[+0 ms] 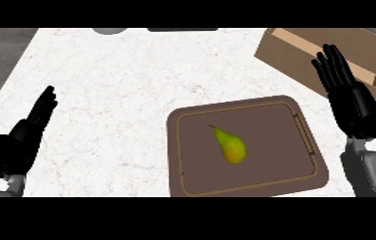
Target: Pick the pear from the tray and place it in the cardboard box
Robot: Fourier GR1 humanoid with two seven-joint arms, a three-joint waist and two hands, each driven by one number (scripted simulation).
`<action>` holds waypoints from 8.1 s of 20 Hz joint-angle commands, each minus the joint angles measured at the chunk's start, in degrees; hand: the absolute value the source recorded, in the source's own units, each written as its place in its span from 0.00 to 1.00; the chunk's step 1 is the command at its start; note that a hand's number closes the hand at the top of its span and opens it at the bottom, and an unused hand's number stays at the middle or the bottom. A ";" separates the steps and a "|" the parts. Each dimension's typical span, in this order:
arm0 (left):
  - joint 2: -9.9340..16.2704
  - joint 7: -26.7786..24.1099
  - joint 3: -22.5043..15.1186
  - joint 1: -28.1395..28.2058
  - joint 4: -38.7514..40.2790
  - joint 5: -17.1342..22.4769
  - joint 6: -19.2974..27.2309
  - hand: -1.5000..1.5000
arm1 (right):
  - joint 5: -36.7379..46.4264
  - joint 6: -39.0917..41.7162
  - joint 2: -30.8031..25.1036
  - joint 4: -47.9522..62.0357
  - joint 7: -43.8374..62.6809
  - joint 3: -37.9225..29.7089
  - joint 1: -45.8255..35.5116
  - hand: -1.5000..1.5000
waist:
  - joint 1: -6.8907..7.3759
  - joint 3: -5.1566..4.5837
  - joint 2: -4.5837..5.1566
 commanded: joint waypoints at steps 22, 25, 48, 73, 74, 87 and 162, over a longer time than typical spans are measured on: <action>-5.21 -7.08 -6.90 -13.04 -0.32 -4.55 -11.19 0.50 | 22.67 33.38 -14.87 22.60 -16.96 18.12 -30.77 0.00 | 3.27 -0.16 0.84; -5.18 -4.87 -6.18 -14.65 0.03 -4.21 -11.71 0.50 | 25.87 38.82 -18.29 18.20 -17.01 22.00 -31.21 0.00 | 1.82 -0.16 0.44; -5.83 -6.75 1.98 -12.73 1.28 -5.88 -18.58 0.50 | 31.28 54.73 0.37 -5.82 22.36 28.72 -26.79 0.00 | 0.67 -0.17 0.05; -14.89 -1.26 4.80 -11.05 -4.70 -14.49 -21.56 0.50 | 57.13 50.14 4.00 1.18 6.21 29.15 -21.25 0.00 | 1.18 -0.12 0.19; -15.83 -2.01 3.87 -10.72 -3.88 -15.66 -20.50 0.50 | 60.47 44.20 6.65 8.44 4.92 32.53 -21.81 0.00 | 1.46 -0.11 0.30; -16.40 -4.52 8.49 -12.54 0.80 -17.28 -24.97 0.50 | 68.35 46.24 7.35 6.48 3.13 29.31 -19.18 0.00 | 1.01 -0.13 0.23; -20.39 -1.93 9.69 -16.03 -1.53 -18.95 -29.29 0.50 | 78.18 13.10 -20.72 69.92 -7.46 -11.62 -47.17 1.00 | 4.45 0.04 1.98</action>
